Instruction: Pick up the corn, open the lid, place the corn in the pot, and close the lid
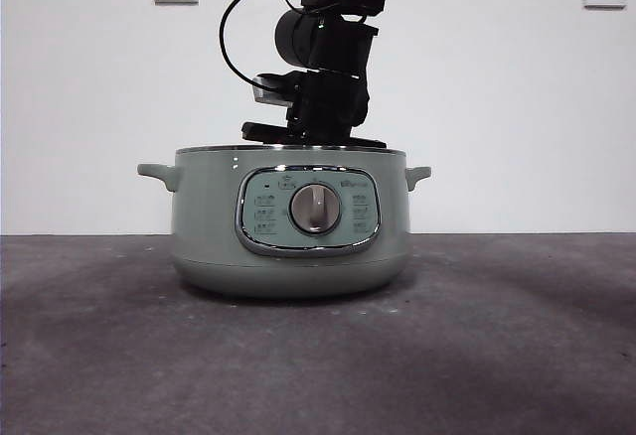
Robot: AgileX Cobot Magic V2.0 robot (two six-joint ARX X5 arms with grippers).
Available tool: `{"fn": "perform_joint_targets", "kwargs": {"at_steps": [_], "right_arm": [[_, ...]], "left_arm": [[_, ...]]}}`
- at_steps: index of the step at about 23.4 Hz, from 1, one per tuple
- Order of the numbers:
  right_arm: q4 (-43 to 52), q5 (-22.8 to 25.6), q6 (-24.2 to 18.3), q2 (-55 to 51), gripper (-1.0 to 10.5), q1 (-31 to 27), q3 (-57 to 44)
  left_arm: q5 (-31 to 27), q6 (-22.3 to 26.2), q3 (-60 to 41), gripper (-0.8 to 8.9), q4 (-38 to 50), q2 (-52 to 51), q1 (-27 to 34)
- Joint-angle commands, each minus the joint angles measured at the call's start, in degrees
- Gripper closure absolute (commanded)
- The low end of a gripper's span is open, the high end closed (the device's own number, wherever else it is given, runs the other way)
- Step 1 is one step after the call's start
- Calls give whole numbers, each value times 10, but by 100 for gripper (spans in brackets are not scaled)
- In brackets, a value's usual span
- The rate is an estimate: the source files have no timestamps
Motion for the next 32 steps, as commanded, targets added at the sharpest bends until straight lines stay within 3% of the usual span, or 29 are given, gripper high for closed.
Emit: {"fn": "perform_joint_targets", "kwargs": {"at_steps": [1,5,10,12,15,20,24,32], "right_arm": [[-8,0,-1,21,522,6,-2],[-24,7,0,6,523,6,15],[-93,16,16,-88,545,5,124],[-125,13,16,-141,813,5,148],[-126,9,16,-235,959,5,148],[-127,-16,16,-336,959,6,145],[-127,-63,23,-417,959,6,119],[-127,-66,26,-585,959,29,-47]], "left_arm": [[8,-4,9,821,22,-7,2],[8,-4,9,822,22,-4,-1],[8,-4,9,822,43,23,-8],[8,-4,9,821,75,52,-23],[7,-12,18,821,133,116,-62],[0,-12,88,821,165,222,-110],[-12,-7,158,821,169,307,-145],[-48,6,224,821,195,421,-196]]}}
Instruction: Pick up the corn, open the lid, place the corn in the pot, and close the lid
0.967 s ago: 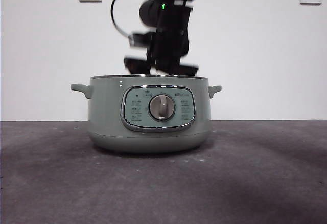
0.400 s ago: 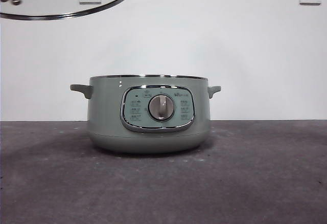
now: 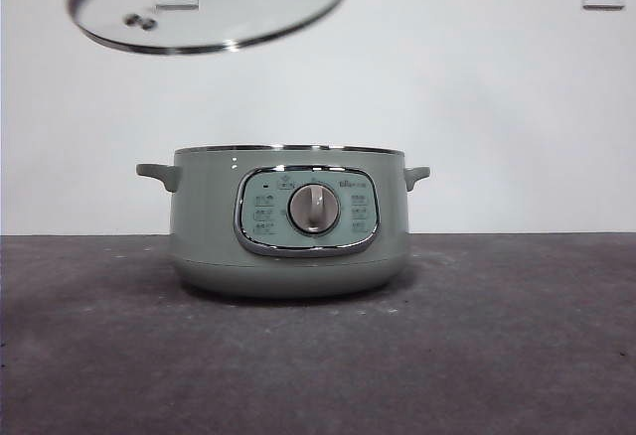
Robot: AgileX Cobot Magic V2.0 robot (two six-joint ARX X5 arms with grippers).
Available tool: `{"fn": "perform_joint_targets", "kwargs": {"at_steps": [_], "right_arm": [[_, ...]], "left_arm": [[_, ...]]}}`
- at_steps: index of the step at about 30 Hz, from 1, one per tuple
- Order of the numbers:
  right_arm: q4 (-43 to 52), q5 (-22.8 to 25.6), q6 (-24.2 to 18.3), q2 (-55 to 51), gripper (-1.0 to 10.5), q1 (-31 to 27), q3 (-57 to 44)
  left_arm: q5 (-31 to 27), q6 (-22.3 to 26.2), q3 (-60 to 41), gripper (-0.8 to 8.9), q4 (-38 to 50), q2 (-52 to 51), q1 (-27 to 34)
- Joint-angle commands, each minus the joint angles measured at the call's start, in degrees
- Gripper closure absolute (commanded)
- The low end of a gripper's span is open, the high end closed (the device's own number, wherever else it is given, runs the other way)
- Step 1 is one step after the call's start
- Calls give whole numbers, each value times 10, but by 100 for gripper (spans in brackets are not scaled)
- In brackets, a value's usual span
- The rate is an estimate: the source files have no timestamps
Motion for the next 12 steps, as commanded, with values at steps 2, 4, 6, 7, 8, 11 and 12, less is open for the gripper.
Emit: {"fn": "perform_joint_targets", "kwargs": {"at_steps": [2,4,6,7,8,11,12], "right_arm": [[-16,-2,9,-90,959,9,-104],[-16,-2,11,-133,959,9,-150],[-16,-2,17,-174,959,8,-195],[-16,-2,23,-198,959,8,-221],[-16,-2,26,-214,959,8,-240],[-16,-1,34,-268,959,8,-299],[-16,0,40,-282,959,8,-315]], "left_arm": [[-19,11,29,821,48,42,-19],[-19,11,37,821,65,65,-24],[-20,11,38,821,82,84,-28],[-22,11,38,821,93,96,-31],[-28,11,38,821,101,105,-33],[-53,12,38,821,115,130,-40],[-55,14,38,821,119,137,-40]]}}
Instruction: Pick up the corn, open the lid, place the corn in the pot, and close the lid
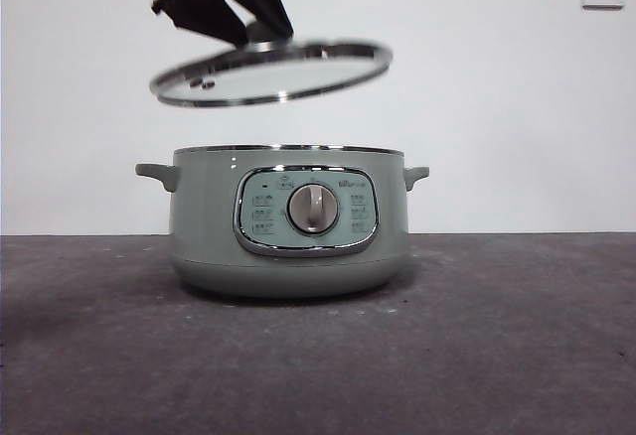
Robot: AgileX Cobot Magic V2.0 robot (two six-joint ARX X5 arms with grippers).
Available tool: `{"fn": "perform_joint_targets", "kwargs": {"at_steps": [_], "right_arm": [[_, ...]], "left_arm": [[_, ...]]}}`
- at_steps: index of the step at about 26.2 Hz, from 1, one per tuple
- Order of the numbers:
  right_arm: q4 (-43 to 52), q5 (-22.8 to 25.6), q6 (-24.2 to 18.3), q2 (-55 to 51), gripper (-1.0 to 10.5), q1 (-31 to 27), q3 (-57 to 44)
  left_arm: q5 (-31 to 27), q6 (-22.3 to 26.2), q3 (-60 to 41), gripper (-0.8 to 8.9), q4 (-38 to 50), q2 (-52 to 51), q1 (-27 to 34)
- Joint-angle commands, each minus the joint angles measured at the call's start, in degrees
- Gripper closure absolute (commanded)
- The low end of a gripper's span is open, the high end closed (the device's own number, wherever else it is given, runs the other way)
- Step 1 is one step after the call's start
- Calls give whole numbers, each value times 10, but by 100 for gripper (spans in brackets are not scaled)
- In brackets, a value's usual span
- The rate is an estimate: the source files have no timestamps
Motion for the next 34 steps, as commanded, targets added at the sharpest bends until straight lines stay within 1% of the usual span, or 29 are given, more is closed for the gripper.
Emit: {"fn": "perform_joint_targets", "kwargs": {"at_steps": [1,7,11,16,25,28,32,34], "right_arm": [[-16,1,24,-45,959,1,-57],[-16,1,55,-125,959,1,-136],[-16,1,70,-159,959,1,-172],[-16,3,71,-177,959,0,-196],[-16,5,71,-177,959,0,-210],[-16,5,70,-177,958,0,-212],[-16,5,68,-177,958,0,-212],[-16,5,68,-177,959,0,-212]], "left_arm": [[-4,11,12,821,35,17,-3],[-12,11,12,821,57,47,-3],[-15,11,12,821,65,65,-5],[-25,13,12,821,65,85,-13],[-27,14,12,821,55,101,-26],[-43,16,12,821,52,102,-33],[-47,24,12,821,31,102,-33],[-68,32,12,822,17,102,-33]]}}
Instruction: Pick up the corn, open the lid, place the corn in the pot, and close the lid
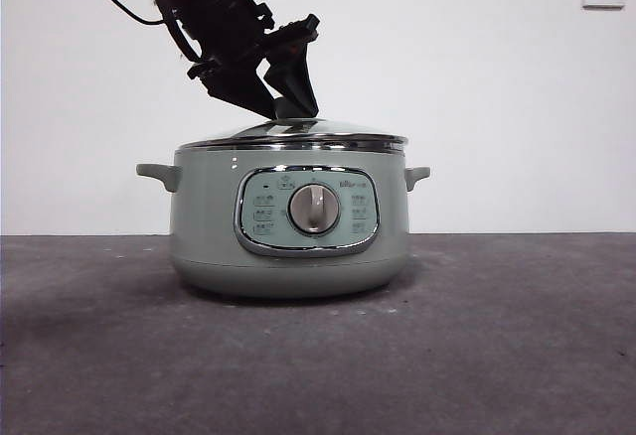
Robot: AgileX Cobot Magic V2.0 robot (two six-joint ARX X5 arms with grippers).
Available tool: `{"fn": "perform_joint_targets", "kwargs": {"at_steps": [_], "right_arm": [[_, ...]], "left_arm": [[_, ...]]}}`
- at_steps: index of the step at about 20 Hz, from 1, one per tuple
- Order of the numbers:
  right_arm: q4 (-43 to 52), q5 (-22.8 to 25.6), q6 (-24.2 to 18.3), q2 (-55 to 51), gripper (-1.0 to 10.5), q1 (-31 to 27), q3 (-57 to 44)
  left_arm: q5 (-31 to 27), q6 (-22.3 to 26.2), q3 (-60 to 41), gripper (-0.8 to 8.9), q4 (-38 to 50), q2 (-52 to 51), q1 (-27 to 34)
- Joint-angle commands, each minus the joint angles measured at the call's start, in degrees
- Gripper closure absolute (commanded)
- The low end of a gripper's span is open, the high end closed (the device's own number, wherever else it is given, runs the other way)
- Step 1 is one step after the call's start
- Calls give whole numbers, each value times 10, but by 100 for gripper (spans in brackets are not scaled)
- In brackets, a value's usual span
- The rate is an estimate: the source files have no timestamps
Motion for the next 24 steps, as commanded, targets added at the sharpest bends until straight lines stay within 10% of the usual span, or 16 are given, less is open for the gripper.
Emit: {"fn": "perform_joint_targets", "kwargs": {"at_steps": [1,12,17,24], "right_arm": [[-16,0,2,-1,958,1,-4],[-16,0,-3,-1,959,0,-4],[-16,0,-5,-1,959,1,-4],[-16,0,-12,-1,959,1,-4]], "left_arm": [[-29,27,0,821,-23,7,-6],[-27,37,0,792,-46,7,-4],[-28,32,2,365,-47,7,-4],[-28,26,61,340,-114,4,4]]}}
